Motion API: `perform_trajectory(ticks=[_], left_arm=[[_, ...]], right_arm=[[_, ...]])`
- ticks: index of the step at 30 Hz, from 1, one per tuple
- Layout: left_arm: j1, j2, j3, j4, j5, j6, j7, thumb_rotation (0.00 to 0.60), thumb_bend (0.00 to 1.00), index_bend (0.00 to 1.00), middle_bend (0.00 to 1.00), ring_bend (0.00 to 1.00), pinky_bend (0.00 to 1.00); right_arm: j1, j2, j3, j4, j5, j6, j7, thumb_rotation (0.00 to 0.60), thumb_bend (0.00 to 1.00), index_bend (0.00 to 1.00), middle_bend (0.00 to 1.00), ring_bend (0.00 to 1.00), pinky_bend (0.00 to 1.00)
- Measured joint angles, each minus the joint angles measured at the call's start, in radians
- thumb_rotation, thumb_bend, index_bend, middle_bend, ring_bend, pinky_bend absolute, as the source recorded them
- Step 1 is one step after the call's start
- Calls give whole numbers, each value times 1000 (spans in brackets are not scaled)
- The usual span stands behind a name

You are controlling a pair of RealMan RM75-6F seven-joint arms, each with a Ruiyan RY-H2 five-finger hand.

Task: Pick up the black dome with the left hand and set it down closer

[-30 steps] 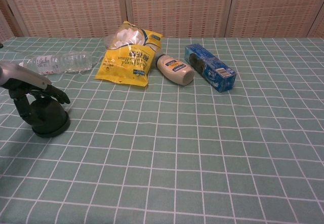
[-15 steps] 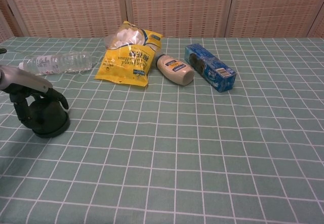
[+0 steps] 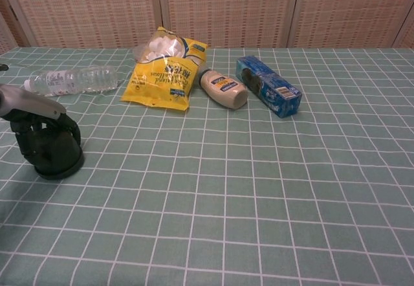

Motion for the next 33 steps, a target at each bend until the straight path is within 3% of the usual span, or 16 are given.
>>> perform_trajectory(ticks=[10,19,25,28,33], left_arm=[[30,-2,-7,-38,16,78,53,600,368,611,603,434,537],[144,60,-117,-67,209,95,-109,600,378,645,643,476,538],[288,105,-252,-72,448,107,-408,600,377,654,654,491,540],[364,114,-319,-67,566,132,-613,600,364,672,675,512,563],[481,117,-421,-35,728,178,-1060,600,364,674,669,509,549]], right_arm=[[-1,0,0,-1,-2,2,3,600,186,0,0,0,0],[0,0,3,-1,3,-1,-2,600,186,0,0,0,0],[-1,-1,6,-2,8,-1,-10,600,186,0,0,0,0],[-1,-4,6,-3,10,-4,-5,600,186,0,0,0,0],[1,-7,3,-5,11,-11,-4,600,186,0,0,0,0]])
